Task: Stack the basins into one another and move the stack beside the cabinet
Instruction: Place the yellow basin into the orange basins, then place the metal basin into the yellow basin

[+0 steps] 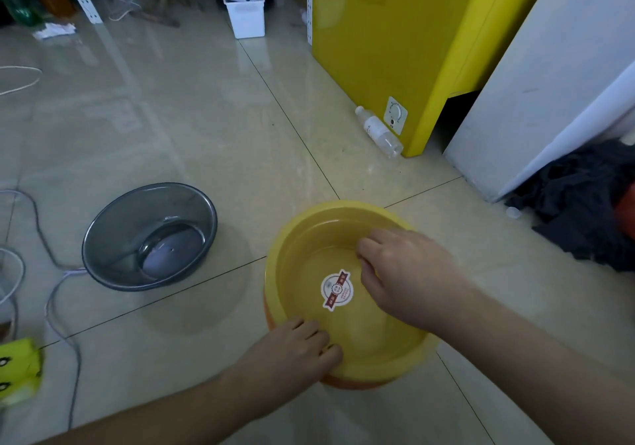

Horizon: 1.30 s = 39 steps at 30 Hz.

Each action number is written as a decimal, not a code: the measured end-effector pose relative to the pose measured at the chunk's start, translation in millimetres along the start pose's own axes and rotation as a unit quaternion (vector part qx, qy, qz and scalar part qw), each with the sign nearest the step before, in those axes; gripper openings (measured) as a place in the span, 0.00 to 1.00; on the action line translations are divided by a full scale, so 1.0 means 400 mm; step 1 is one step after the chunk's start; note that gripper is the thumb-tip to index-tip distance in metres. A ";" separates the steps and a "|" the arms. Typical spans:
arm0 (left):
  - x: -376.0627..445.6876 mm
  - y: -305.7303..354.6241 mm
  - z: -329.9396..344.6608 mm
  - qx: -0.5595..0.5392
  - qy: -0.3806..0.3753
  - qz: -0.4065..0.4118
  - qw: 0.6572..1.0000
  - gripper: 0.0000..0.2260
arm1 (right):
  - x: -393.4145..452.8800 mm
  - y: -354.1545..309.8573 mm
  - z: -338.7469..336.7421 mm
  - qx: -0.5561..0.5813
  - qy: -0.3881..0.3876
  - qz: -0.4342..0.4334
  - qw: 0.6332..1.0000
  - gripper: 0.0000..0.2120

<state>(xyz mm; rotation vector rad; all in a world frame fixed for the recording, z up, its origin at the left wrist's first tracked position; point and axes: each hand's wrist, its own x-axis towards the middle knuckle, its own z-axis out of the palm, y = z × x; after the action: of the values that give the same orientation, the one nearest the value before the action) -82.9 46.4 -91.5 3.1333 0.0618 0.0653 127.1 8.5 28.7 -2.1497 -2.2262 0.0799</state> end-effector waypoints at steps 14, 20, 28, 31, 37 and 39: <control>-0.330 -0.394 0.101 -0.011 -0.049 -0.485 0.873 0.33 | 0.068 -0.144 0.046 0.024 -0.050 -0.082 0.995 0.09; -0.392 -0.425 0.134 0.003 -0.160 -0.528 0.834 0.09 | 0.091 -0.180 0.046 0.034 -0.065 -0.090 0.993 0.10; -0.282 -0.338 0.044 0.012 -0.022 -0.432 0.901 0.14 | 0.088 -0.148 0.021 0.011 -0.032 -0.082 0.996 0.10; -0.205 -0.292 -0.046 0.026 0.066 -0.361 0.930 0.12 | 0.091 -0.120 -0.009 0.000 0.008 -0.062 0.998 0.13; -0.064 -0.135 -0.145 0.023 0.101 -0.204 0.974 0.17 | 0.063 -0.096 -0.071 -0.011 0.050 -0.037 0.998 0.12; -0.027 -0.082 -0.141 0.012 0.084 -0.155 0.984 0.17 | 0.046 -0.091 -0.074 -0.017 0.042 -0.036 0.998 0.12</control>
<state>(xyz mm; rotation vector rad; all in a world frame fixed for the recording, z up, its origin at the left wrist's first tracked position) -97.4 79.2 -36.0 3.0896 0.5508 0.3275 92.2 25.8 60.8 -2.0469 -2.2704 -0.0485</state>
